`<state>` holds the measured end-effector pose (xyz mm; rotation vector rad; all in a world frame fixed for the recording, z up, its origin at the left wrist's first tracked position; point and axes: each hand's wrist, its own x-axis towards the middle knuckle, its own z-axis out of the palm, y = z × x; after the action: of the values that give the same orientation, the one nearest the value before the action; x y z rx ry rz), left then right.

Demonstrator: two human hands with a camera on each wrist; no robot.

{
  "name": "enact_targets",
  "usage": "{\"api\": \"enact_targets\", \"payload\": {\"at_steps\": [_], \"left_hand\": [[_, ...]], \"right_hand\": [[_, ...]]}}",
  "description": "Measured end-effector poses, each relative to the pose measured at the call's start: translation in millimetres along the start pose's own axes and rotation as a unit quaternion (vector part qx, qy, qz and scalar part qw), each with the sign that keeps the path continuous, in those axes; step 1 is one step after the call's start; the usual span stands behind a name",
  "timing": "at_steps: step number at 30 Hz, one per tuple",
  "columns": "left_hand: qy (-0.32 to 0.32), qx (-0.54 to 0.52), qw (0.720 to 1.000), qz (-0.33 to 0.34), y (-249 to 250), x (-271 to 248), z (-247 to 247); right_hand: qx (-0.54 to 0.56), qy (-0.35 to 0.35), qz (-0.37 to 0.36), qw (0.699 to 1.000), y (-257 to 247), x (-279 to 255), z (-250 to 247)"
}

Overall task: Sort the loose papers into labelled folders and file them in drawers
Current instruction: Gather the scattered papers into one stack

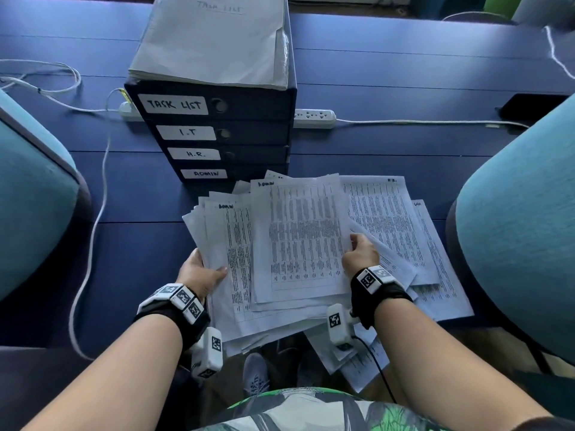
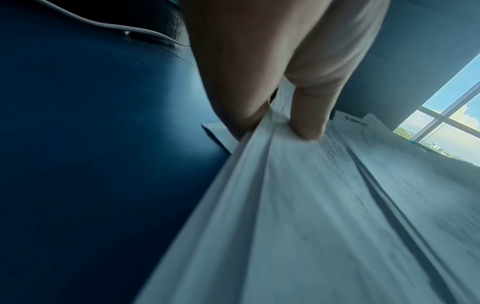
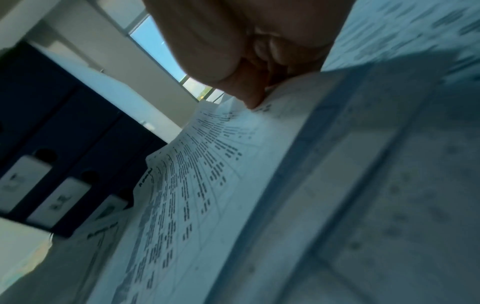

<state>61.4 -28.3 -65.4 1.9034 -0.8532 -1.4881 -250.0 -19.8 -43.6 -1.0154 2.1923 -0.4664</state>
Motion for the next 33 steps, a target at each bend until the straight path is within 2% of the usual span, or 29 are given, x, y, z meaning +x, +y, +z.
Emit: {"api": "enact_targets", "payload": {"at_steps": [6, 9, 12, 14, 16, 20, 23, 27, 30, 33], "left_hand": [[-0.004, -0.074, 0.997, 0.013, 5.1, -2.6, 3.2], [-0.011, -0.092, 0.996, 0.016, 6.8, -5.5, 4.4], [-0.008, -0.068, 0.998, 0.009, 5.5, -6.4, 3.5], [-0.009, -0.037, 0.999, 0.005, 4.7, -6.1, 0.5], [0.000, -0.038, 0.999, 0.014, 7.4, -9.4, -0.8], [0.017, -0.097, 0.994, 0.042, 24.0, -25.0, 0.9], [0.009, -0.136, 0.989, 0.062, 32.1, -28.6, 0.9], [0.005, -0.121, 0.992, 0.041, 29.5, -20.2, 11.5], [-0.028, -0.057, 0.998, 0.014, 16.8, -12.1, 20.4], [-0.042, -0.058, 0.997, -0.006, 11.1, -11.2, 24.4]], "right_hand": [[-0.090, -0.030, -0.108, 0.990, -15.0, -11.9, 19.9], [-0.107, -0.075, -0.149, 0.980, -20.8, -18.5, 30.9], [-0.161, -0.113, -0.209, 0.958, -25.1, -22.4, 40.6], [-0.199, -0.126, -0.224, 0.946, -27.3, -21.3, 42.1], [-0.199, -0.108, -0.213, 0.951, -26.2, -15.9, 37.6], [-0.169, -0.005, -0.137, 0.976, -12.5, 2.4, 13.7], [-0.187, 0.043, -0.082, 0.978, 0.9, 16.1, -9.2], [-0.238, 0.018, -0.035, 0.971, 18.0, 25.5, -27.8], [-0.286, -0.018, -0.024, 0.958, 26.9, 23.0, -30.5], [-0.312, -0.023, -0.014, 0.950, 28.3, 21.8, -31.4]]}}
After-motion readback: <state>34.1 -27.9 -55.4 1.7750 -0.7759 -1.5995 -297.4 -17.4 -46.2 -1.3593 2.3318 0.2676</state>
